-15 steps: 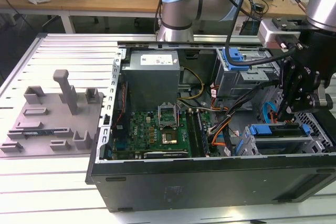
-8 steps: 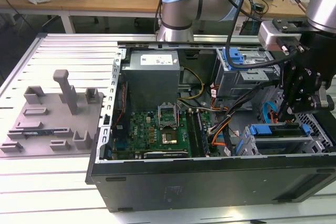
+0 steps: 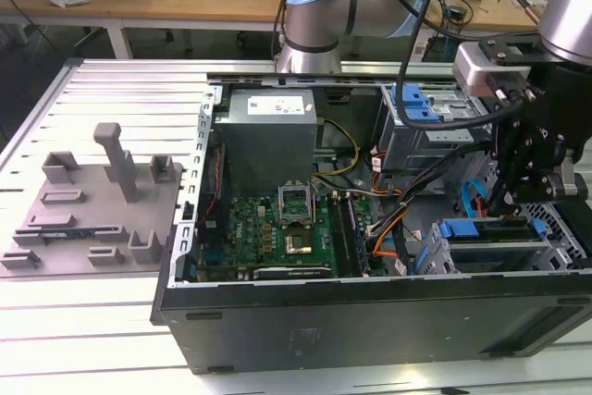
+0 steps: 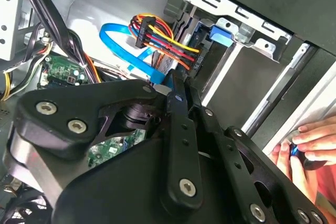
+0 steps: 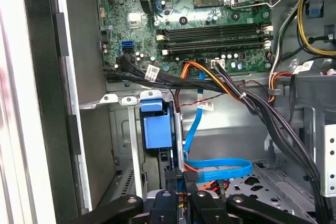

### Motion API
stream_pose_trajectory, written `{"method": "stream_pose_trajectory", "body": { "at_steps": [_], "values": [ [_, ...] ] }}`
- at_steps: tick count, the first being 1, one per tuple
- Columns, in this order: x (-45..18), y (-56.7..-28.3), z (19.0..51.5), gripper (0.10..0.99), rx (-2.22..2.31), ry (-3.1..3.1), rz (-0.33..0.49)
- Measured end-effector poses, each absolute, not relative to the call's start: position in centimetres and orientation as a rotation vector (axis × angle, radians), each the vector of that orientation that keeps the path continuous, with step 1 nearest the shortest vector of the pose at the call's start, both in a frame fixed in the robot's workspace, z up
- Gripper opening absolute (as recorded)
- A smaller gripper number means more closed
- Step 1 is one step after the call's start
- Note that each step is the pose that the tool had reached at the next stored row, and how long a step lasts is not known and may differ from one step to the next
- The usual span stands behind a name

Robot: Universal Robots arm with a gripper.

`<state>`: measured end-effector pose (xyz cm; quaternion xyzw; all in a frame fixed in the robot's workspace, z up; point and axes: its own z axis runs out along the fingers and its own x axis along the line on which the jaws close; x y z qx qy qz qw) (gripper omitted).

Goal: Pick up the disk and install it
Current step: 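Insert the second disk wire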

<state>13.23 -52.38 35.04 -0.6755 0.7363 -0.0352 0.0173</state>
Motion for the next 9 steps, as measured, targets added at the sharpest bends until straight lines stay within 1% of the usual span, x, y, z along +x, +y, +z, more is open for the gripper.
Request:
{"method": "stream_pose_trajectory", "body": {
  "at_steps": [9],
  "values": [
    [13.17, -52.77, 35.04, 0.161, -2.128, 2.251, -0.105]
  ]
}}
